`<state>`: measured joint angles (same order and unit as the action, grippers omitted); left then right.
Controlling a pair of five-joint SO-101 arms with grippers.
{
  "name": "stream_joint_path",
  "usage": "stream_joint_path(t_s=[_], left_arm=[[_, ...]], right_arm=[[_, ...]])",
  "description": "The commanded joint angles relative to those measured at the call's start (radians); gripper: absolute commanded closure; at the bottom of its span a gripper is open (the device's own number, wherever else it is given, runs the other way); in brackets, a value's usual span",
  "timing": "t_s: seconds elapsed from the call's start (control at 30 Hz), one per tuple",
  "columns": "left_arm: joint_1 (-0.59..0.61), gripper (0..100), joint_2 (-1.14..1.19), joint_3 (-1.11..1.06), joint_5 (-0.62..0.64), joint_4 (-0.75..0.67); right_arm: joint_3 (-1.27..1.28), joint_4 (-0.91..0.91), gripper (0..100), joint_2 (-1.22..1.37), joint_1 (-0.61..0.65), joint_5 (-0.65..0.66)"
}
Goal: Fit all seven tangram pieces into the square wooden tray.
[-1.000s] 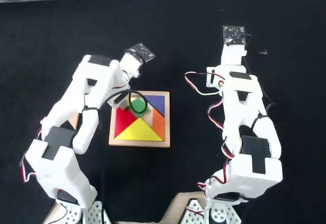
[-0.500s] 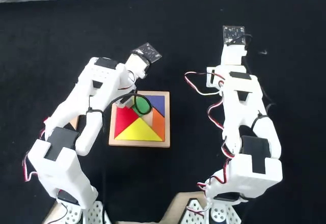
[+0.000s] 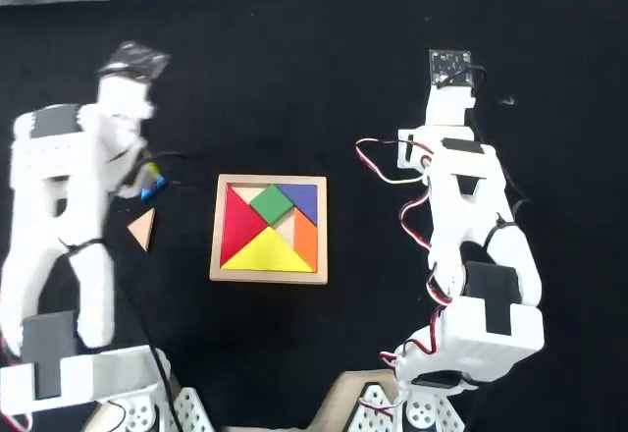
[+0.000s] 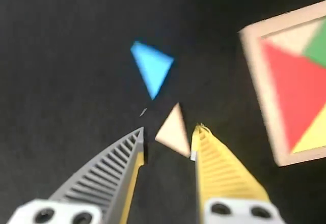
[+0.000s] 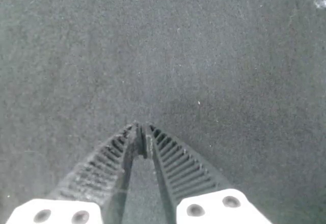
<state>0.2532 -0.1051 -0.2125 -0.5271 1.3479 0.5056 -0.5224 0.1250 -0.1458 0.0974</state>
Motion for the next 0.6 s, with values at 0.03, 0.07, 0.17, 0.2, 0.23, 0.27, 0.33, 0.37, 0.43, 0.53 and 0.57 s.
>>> stream_joint_path(t_s=[0.03, 0.07, 0.17, 0.2, 0.23, 0.27, 0.33, 0.37, 0.43, 0.53, 0.57], left_arm=[[0.079, 83, 0.015, -0.071, 0.132, -0.140], [0.079, 82, 0.035, -0.082, 0.189, -0.189], [0.073, 72, 0.118, -0.096, 0.253, -0.298], [0.064, 71, 0.152, -0.093, 0.258, -0.316], [0.059, 71, 0.187, -0.087, 0.258, -0.333], [0.058, 72, 0.222, -0.076, 0.259, -0.348], [0.051, 73, 0.293, -0.039, 0.259, -0.364], [0.050, 74, 0.327, -0.016, 0.259, -0.364], [0.036, 74, 0.393, 0.031, 0.261, -0.356], [0.024, 74, 0.468, 0.087, 0.261, -0.361], [0.021, 74, 0.483, 0.110, 0.261, -0.358]], right_arm=[[-0.059, 0.018, 98.7, -0.007, 0.015, 0.006], [-0.058, 0.018, 98.7, -0.005, 0.018, 0.006], [-0.056, 0.018, 98.7, -0.005, 0.015, 0.006], [-0.056, 0.018, 98.7, -0.005, 0.015, 0.006], [-0.054, 0.018, 98.7, -0.005, 0.015, 0.006], [-0.054, 0.018, 98.7, -0.005, 0.015, 0.006], [-0.054, 0.018, 98.7, -0.005, 0.015, 0.006], [-0.056, 0.018, 98.7, -0.005, 0.015, 0.008], [-0.056, 0.018, 98.7, -0.005, 0.015, 0.008], [-0.056, 0.018, 98.7, -0.005, 0.015, 0.008], [-0.056, 0.018, 98.7, -0.005, 0.015, 0.008]])
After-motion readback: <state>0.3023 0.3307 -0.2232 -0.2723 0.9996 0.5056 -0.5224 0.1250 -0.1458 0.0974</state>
